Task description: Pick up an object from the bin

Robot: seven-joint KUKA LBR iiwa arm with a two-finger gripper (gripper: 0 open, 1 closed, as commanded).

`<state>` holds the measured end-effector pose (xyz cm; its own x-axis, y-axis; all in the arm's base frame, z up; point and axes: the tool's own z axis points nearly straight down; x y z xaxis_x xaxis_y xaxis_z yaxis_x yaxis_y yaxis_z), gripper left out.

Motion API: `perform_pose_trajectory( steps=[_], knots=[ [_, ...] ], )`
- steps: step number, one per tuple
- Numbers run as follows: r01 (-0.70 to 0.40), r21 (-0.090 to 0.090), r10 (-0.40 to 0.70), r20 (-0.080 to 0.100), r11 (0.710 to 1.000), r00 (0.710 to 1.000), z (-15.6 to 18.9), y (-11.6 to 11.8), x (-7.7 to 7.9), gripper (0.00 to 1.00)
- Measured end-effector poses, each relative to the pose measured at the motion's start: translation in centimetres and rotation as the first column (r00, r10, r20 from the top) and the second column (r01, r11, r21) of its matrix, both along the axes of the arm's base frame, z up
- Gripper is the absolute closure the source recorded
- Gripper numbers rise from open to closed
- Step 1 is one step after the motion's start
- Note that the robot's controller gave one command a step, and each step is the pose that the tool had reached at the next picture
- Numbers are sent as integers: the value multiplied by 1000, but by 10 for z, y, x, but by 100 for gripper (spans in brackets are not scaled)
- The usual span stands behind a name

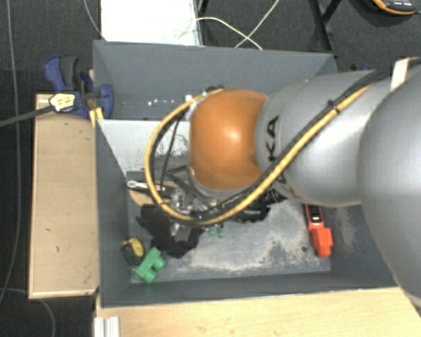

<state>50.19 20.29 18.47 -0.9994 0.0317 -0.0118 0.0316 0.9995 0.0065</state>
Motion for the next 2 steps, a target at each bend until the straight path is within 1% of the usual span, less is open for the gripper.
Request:
perform_pose_trajectory(
  steps=[1,2],
  knots=[
    [-22,0,22,11,1000,1000,62,26,47,100],
    [-18,-6,17,-15,1000,1000,-33,43,6,100]
  ],
)
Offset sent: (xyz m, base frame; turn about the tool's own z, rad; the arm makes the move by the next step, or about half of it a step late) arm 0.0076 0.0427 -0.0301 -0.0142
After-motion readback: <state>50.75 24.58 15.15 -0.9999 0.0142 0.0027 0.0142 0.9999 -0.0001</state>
